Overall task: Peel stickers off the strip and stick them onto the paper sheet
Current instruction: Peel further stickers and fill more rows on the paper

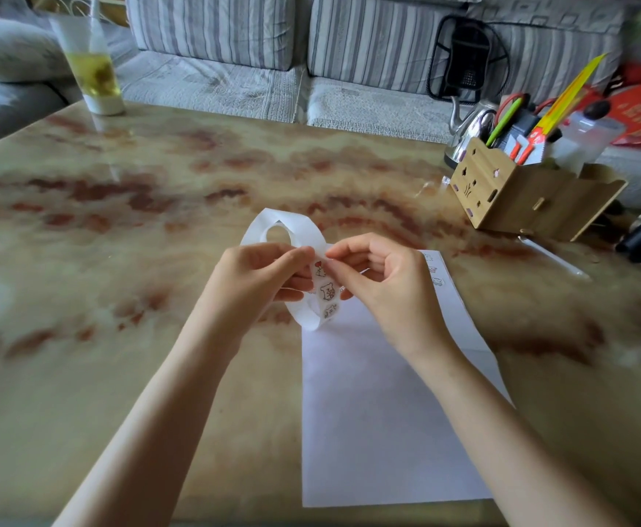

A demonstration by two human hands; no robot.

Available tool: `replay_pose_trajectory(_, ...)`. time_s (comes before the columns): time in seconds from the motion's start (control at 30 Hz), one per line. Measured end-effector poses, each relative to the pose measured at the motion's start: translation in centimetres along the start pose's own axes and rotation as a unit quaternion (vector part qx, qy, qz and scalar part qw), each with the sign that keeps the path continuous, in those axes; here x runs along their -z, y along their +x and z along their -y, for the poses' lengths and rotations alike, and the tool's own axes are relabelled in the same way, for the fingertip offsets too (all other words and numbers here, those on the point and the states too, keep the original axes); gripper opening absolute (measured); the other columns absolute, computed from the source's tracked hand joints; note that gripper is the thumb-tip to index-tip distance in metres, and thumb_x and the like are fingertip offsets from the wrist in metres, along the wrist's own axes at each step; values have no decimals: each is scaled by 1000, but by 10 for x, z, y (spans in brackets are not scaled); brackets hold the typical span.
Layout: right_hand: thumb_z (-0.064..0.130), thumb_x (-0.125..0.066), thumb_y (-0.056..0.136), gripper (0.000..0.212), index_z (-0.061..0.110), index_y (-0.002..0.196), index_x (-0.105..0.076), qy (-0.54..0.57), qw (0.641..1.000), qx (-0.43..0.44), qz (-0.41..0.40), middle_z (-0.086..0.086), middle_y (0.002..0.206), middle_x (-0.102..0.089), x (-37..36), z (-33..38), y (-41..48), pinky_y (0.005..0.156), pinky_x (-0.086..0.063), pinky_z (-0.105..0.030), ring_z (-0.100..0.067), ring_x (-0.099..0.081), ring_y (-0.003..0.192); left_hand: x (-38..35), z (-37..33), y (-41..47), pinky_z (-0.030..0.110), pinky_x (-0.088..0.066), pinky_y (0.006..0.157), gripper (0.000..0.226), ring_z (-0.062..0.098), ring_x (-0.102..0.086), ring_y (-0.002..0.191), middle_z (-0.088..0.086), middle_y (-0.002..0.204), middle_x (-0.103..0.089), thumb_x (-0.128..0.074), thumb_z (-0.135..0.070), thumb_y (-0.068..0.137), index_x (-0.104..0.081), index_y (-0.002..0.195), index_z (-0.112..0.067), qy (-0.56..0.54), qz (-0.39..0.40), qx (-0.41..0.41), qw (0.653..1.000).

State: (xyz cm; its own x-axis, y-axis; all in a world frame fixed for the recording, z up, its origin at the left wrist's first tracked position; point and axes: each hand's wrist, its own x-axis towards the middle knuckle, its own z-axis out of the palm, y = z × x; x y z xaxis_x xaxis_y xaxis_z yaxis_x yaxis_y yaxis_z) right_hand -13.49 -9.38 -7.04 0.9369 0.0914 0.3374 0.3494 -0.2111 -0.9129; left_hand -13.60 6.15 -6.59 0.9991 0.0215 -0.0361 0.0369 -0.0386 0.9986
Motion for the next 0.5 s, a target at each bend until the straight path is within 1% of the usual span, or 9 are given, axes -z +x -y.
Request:
replay_pose_trajectory(0.1,5,-70,84,13,18,83,-70,-6,1000,2,1,1,77,-70,0,-3,0,63,-55,-29,-13,-65,70,-1,0,1,26,-59,73,19,13,-70,73,9,79,-74,-61,-20,89,-74,81,-9,6,1,2,1000)
replay_pose_trajectory(0.17,6,-70,84,11,17,84,-71,-11,1000,6,-3,1,78,-71,0,-4,0,71,-57,-36,-16,-67,73,-2,0,1,24,-58,72,19,10,-68,69,5,72,-74,-61,-19,90,-74,77,-12,7,1,3,1000)
replay_pose_trajectory(0.23,7,-70,84,10,17,85,-71,-17,1000,11,-5,3,79,-71,0,-5,-1,76,-57,-38,-16,-67,75,-3,0,1,23,-58,71,21,7,-67,66,-1,65,-71,-60,-18,90,-73,74,-14,1,1,7,1000)
replay_pose_trajectory(0.3,7,-70,84,9,15,87,-71,-20,1000,13,-8,3,79,-71,0,-5,-1,78,-56,-36,-14,-67,75,-3,-1,1,23,-58,72,21,6,-66,66,-3,64,-70,-60,-18,90,-73,74,-13,-4,4,12,1000)
replay_pose_trajectory(0.37,8,-71,84,8,15,89,-71,-21,1000,14,-17,1,81,-72,0,-5,-2,78,-56,-38,-15,-67,76,-3,-1,0,24,-57,73,22,6,-65,65,-4,63,-69,-59,-18,91,-72,74,-11,-7,8,14,1000)
replay_pose_trajectory(0.5,8,-71,83,11,19,83,-71,-33,999,17,-24,7,77,-71,0,-4,-3,76,-56,-40,-12,-67,72,-3,-1,-1,26,-57,74,21,6,-65,66,-4,65,-69,-59,-18,91,-73,79,-8,-8,12,15,1000)
